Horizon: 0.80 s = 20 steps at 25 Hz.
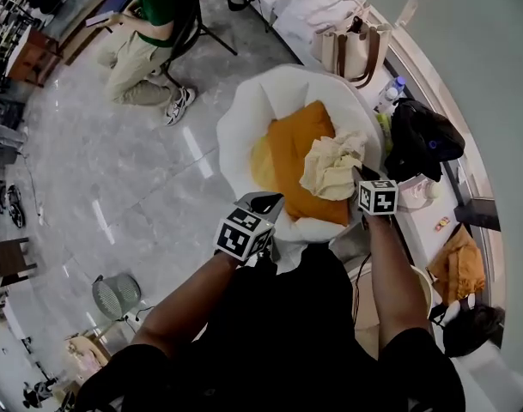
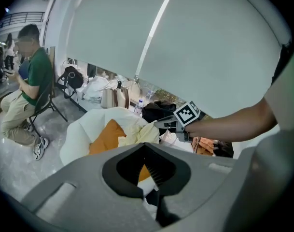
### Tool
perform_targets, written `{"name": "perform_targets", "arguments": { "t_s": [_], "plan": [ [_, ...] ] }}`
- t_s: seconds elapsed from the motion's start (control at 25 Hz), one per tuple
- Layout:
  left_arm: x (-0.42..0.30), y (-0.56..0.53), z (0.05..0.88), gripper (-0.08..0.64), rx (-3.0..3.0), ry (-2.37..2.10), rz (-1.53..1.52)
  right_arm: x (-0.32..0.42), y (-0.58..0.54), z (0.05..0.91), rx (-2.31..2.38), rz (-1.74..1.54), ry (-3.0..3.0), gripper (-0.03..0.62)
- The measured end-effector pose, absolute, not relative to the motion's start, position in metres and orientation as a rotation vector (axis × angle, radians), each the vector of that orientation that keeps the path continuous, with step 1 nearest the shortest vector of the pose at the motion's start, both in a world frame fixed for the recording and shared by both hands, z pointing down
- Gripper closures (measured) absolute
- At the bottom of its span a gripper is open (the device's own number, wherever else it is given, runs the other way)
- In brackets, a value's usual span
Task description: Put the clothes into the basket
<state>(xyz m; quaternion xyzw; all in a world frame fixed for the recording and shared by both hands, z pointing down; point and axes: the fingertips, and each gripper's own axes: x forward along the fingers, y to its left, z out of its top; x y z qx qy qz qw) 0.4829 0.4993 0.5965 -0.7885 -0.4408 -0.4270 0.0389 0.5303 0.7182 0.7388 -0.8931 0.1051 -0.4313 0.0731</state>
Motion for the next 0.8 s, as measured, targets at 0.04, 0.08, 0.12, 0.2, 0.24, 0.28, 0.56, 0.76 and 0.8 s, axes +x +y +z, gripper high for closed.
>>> {"name": "perform_targets", "arguments": {
  "t_s": [0.04, 0.08, 0.12, 0.2, 0.24, 0.28, 0.56, 0.76, 0.8],
  "plan": [
    [0.481, 0.494, 0.591, 0.558, -2.427, -1.358, -1.299, 0.528, 0.713, 0.727, -2.682, -1.272, 0.311, 0.503],
    [0.48, 0.488, 0.586, 0.558, -2.435, -1.362, -1.29, 0.525, 0.707, 0.716, -2.683, -1.246, 0.309, 0.503],
    [0.479, 0.482, 0.58, 0.559, -2.445, -1.367, -1.279, 0.523, 0.7, 0.704, -2.685, -1.22, 0.308, 0.504],
    [0.478, 0.469, 0.569, 0.559, -2.466, -1.379, -1.249, 0.518, 0.687, 0.68, -2.692, -1.167, 0.306, 0.505],
    [0.477, 0.463, 0.562, 0.558, -2.477, -1.385, -1.234, 0.515, 0.68, 0.668, -2.696, -1.141, 0.303, 0.505],
    [0.476, 0.456, 0.556, 0.558, -2.486, -1.391, -1.222, 0.512, 0.672, 0.657, -2.699, -1.116, 0.3, 0.505],
    [0.474, 0.408, 0.528, 0.558, -2.54, -1.412, -1.161, 0.494, 0.625, 0.584, -2.723, -0.949, 0.282, 0.505],
    [0.472, 0.387, 0.515, 0.558, -2.548, -1.45, -1.124, 0.479, 0.602, 0.543, -2.736, -0.873, 0.269, 0.505],
    [0.47, 0.385, 0.514, 0.558, -2.542, -1.464, -1.114, 0.475, 0.597, 0.536, -2.743, -0.862, 0.271, 0.505]
  ]
}}
